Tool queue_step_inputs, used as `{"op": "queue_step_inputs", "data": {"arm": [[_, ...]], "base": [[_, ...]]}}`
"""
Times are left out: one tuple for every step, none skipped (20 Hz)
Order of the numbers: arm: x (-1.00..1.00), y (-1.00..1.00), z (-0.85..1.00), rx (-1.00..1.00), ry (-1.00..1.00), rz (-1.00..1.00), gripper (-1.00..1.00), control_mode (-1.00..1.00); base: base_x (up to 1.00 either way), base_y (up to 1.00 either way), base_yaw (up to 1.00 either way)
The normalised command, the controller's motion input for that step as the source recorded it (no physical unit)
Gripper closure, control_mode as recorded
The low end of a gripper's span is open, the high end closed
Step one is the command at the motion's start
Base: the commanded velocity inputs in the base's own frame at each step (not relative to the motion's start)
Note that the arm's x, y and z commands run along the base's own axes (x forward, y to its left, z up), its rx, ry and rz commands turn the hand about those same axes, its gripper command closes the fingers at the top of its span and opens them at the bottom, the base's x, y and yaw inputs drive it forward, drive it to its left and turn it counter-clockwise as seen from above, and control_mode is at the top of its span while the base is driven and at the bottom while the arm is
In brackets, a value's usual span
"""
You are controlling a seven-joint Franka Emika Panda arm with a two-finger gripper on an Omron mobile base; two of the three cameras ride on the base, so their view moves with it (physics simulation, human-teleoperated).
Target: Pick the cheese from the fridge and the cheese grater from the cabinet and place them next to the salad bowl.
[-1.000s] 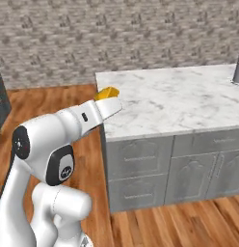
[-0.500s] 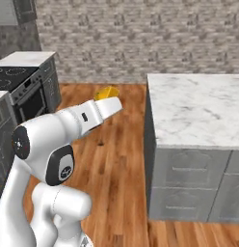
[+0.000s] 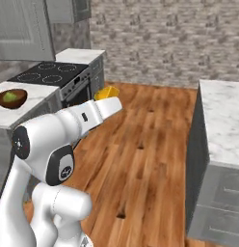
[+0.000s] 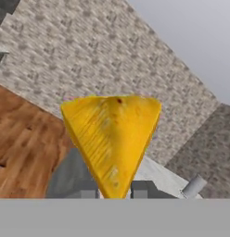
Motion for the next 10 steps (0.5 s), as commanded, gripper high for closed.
{"op": "queue_step_inputs", "data": {"arm": [[0.0, 0.0, 0.0, 0.0, 0.0, 0.0, 1.0, 1.0], [0.0, 0.0, 0.0, 0.0, 0.0, 0.0, 1.0, 1.0], [0.0, 0.0, 0.0, 0.0, 0.0, 0.0, 1.0, 1.0], [0.0, 0.0, 0.0, 0.0, 0.0, 0.0, 1.0, 1.0], [0.0, 0.0, 0.0, 0.0, 0.0, 0.0, 1.0, 1.0], [0.0, 0.0, 0.0, 0.0, 0.0, 0.0, 1.0, 1.0], [0.0, 0.0, 0.0, 0.0, 0.0, 0.0, 1.0, 1.0], [0.0, 0.0, 0.0, 0.0, 0.0, 0.0, 1.0, 1.0], [0.0, 0.0, 0.0, 0.0, 0.0, 0.0, 1.0, 1.0], [0.0, 0.0, 0.0, 0.0, 0.0, 0.0, 1.0, 1.0]], "base": [[0.0, 0.54, 0.36], [0.0, 0.55, 0.35], [0.0, 0.59, 0.33], [0.0, 0.6, 0.31], [0.0, 0.63, 0.28], [0.0, 0.63, 0.27], [0.0, 0.62, 0.25], [0.0, 0.62, 0.24], [0.0, 0.62, 0.24], [0.02, 0.64, 0.23]]}}
